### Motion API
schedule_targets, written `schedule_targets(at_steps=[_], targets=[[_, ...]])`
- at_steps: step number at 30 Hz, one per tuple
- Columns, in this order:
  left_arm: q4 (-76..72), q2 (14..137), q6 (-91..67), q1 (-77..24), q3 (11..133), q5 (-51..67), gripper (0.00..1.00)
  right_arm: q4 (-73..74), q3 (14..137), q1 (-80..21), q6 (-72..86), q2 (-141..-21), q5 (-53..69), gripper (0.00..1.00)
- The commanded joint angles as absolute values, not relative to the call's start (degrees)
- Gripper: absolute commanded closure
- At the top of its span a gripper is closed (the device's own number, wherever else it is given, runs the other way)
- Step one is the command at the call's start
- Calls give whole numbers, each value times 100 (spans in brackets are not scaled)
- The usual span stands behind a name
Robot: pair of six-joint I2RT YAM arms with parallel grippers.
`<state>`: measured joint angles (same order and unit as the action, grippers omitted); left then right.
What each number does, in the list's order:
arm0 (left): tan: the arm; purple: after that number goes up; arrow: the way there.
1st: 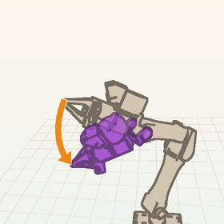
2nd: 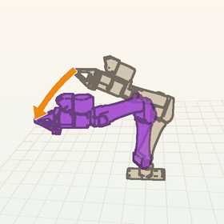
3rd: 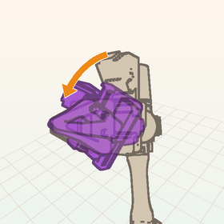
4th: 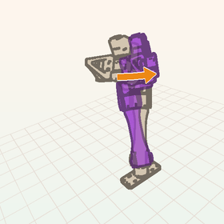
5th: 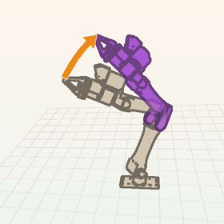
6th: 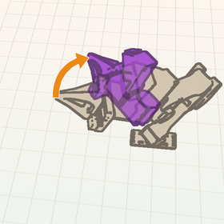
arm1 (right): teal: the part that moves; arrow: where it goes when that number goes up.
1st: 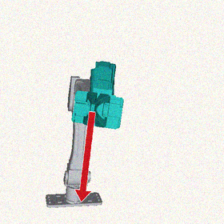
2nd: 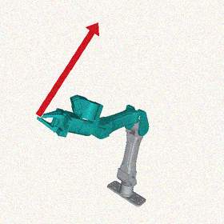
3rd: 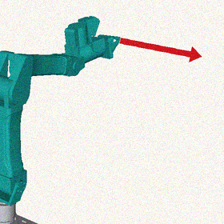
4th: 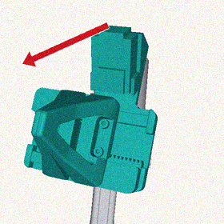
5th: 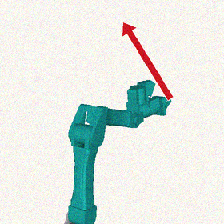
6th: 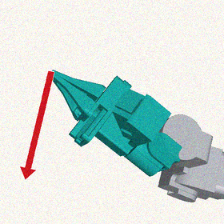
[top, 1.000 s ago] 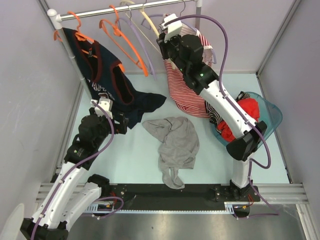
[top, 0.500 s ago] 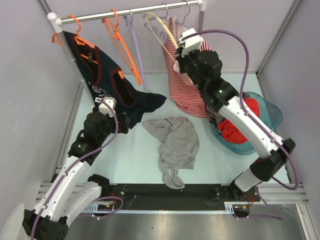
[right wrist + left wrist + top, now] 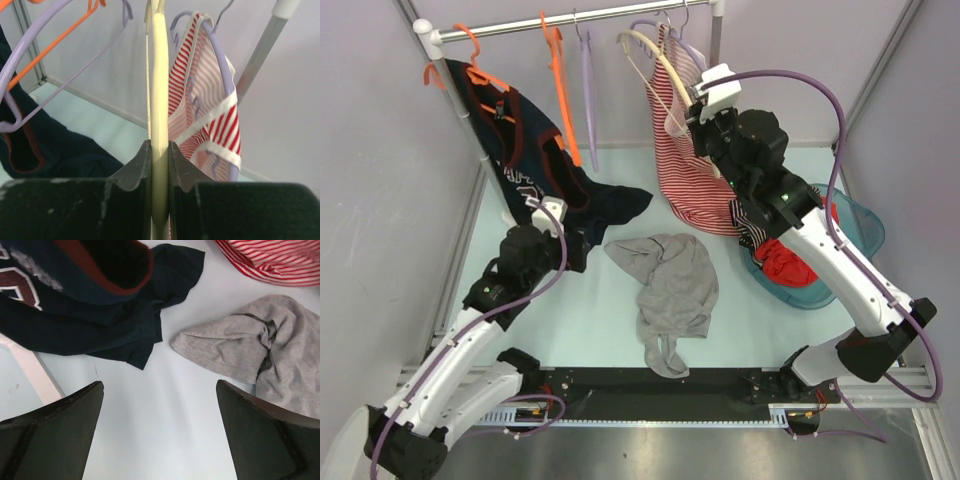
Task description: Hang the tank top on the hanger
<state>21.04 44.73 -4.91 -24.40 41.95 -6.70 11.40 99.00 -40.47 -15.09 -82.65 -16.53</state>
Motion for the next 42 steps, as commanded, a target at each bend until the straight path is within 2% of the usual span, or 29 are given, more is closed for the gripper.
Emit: schedule_targets(at_steps=[1,8,12,17,26,32,34,38,42], targets=[[2206,4667,-430,-3277,4368,-1308,1,1274,9574,-4183,-1292,-7481,-1933,100],[2461,5053,-1273,-4858,4465,-1915,1,1800,8271,-4587,-739,-6145,-2092,100],[1935,5360,-2448,-5798,3879,-1566,0,2188,7744,-4693,-370,-5583,-2136,100],[853,5406,-3723,-6204,3147,-1081,1,2461,7164,-4702,-132,-5195,-2285,100],[123,5755,-4473,-6617,2514,-668,3,2320,6715,-4711,158,-4878,-2320,100],[-466,6327,-4702,-6688,2320,-571,19,2224,6565,-4711,307,-4781,-2320,100],[-405,6573,-4737,-6688,2399,-755,23,2224,6574,-4711,334,-4772,-2320,100],[-404,6820,-4702,-6697,2540,-1028,40,2250,6565,-4711,334,-4711,-2346,100],[-501,7127,-4641,-6688,2654,-1248,48,2303,6513,-4711,351,-4658,-2399,100]])
